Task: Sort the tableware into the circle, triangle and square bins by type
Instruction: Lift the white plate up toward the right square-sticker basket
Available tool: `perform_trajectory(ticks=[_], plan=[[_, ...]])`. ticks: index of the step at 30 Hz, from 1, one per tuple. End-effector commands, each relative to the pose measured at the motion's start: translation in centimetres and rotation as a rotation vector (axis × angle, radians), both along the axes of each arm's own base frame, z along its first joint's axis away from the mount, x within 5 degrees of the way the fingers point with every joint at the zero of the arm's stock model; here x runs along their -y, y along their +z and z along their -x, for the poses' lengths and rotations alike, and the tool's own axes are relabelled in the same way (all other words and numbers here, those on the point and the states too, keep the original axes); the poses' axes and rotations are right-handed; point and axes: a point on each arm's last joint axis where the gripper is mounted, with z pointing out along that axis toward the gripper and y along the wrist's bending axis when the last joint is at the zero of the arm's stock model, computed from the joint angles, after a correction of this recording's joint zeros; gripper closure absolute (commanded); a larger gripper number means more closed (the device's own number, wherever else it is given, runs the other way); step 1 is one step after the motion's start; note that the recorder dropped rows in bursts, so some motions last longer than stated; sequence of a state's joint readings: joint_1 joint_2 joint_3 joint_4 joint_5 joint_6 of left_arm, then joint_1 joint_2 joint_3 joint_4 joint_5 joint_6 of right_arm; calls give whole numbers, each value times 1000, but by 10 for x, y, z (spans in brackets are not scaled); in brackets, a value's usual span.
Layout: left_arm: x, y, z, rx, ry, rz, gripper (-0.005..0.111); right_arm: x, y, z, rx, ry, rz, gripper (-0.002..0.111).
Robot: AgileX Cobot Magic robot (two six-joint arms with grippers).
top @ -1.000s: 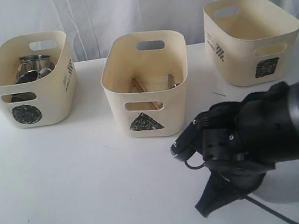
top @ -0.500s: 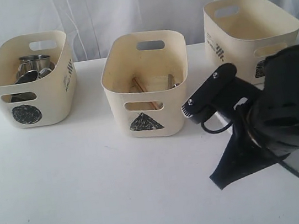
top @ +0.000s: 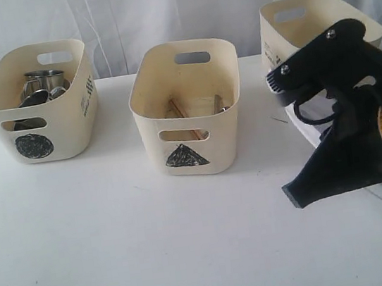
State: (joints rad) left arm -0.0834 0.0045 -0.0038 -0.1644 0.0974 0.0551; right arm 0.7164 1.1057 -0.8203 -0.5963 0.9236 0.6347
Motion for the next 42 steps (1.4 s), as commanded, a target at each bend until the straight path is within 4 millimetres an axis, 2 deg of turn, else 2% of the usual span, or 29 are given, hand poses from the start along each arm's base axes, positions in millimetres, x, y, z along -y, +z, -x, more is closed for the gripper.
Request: perform_trajectory(ticks=[1, 15, 22, 33, 42], plan=[[0, -1, 0, 0, 1, 9, 107, 4, 24, 0, 94, 8, -26, 108], [0, -1, 0, 0, 1, 9, 107, 11, 70, -8, 219, -7, 30, 108], [0, -1, 0, 0, 1, 9, 107, 15, 92, -25, 281, 12, 113, 108], [0, -1, 0, 0, 1, 9, 107, 3, 115, -98, 376, 40, 153, 108], [0, -1, 0, 0, 1, 9, 107, 6, 114, -166, 421, -14, 144, 108]])
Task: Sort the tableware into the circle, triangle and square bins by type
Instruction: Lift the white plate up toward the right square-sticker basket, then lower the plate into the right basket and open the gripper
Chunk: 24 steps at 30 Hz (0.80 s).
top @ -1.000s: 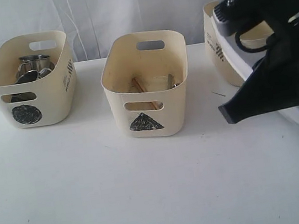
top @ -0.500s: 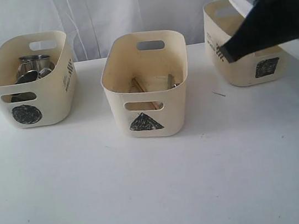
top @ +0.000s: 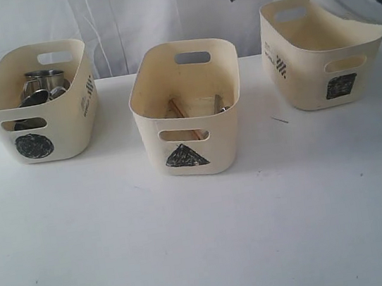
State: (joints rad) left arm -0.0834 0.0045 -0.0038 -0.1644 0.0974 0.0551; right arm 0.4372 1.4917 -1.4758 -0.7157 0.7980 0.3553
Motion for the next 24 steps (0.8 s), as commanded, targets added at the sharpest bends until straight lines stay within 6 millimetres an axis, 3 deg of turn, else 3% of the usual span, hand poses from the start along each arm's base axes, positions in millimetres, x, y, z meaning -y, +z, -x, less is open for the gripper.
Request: perform_trajectory(ticks=[1, 8, 24], plan=[[0, -1, 0, 0, 1, 9, 107, 7, 4, -32, 68, -10, 31, 108], [0, -1, 0, 0, 1, 9, 107, 9, -13, -75, 77, -64, -47, 108], [0, -1, 0, 0, 1, 9, 107, 17, -50, -141, 75, -97, -59, 108]])
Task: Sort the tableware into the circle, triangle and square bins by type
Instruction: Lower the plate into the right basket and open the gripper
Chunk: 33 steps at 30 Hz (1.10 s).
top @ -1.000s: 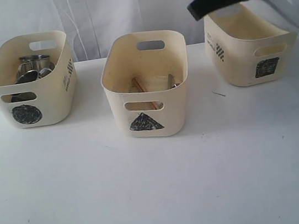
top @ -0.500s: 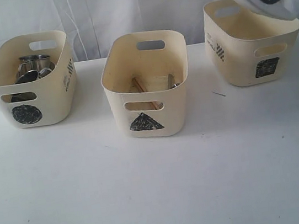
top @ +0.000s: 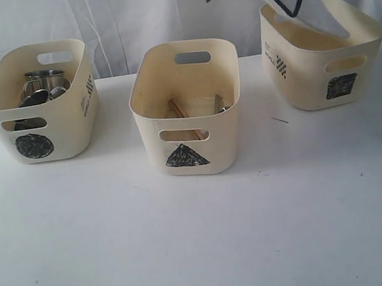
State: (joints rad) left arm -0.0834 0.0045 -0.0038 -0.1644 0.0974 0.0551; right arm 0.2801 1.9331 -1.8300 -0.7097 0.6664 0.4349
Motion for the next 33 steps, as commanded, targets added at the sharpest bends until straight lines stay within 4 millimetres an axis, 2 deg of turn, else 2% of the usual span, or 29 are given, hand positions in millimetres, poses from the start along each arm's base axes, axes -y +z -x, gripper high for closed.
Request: perform_trajectory(ticks=[1, 8, 23, 25, 26, 29, 33], plan=[[0, -1, 0, 0, 1, 9, 107, 6, 4, -10, 50, 12, 19, 108], [0, -1, 0, 0, 1, 9, 107, 7, -17, -21, 14, 11, 17, 108], [0, -1, 0, 0, 1, 9, 107, 8, -28, -23, -28, -6, 5, 108], [0, -1, 0, 0, 1, 9, 107, 7, -29, -23, -32, -5, -6, 102], [0, -1, 0, 0, 1, 9, 107, 7, -29, -23, -31, -4, -6, 94], [0, -1, 0, 0, 1, 9, 107, 7, -29, -23, -29, -2, -6, 80], [0, -1, 0, 0, 1, 9, 107, 7, -29, -23, -29, -2, -6, 76]])
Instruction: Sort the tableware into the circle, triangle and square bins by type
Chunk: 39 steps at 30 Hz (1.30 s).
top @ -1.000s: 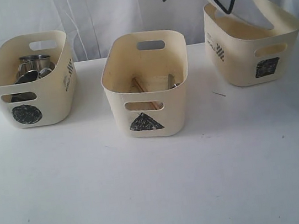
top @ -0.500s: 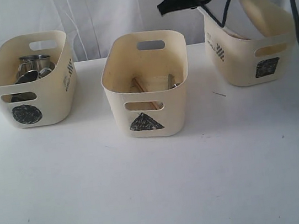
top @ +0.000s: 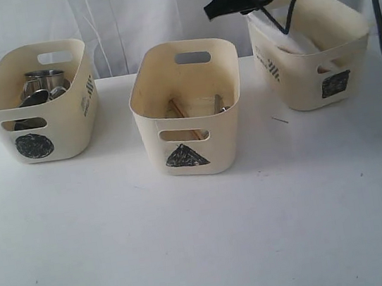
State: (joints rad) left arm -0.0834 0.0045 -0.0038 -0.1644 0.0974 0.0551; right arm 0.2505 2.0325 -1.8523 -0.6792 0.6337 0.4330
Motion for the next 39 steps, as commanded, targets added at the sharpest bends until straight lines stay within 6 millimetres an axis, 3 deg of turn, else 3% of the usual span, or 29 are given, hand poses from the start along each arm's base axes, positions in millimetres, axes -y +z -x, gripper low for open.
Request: perform_trajectory(ticks=[1, 8, 14, 19, 26, 28, 34, 39], plan=[[0, -1, 0, 0, 1, 9, 107, 2, 10, 1, 30, 7, 9, 76], [0, -1, 0, 0, 1, 9, 107, 8, 22, 6, 50, -7, 6, 76], [0, -1, 0, 0, 1, 9, 107, 28, 40, 28, 40, -63, 23, 76], [0, -1, 0, 0, 1, 9, 107, 43, 50, 77, 47, -75, 5, 78], [0, -1, 0, 0, 1, 9, 107, 57, 46, 162, 65, -63, -64, 102], [0, -1, 0, 0, 1, 9, 107, 61, 38, 188, 65, -62, -87, 108], [0, -1, 0, 0, 1, 9, 107, 70, 1, 258, 57, -21, -120, 108], [0, -1, 0, 0, 1, 9, 107, 78, -28, 302, 42, -41, -159, 108]])
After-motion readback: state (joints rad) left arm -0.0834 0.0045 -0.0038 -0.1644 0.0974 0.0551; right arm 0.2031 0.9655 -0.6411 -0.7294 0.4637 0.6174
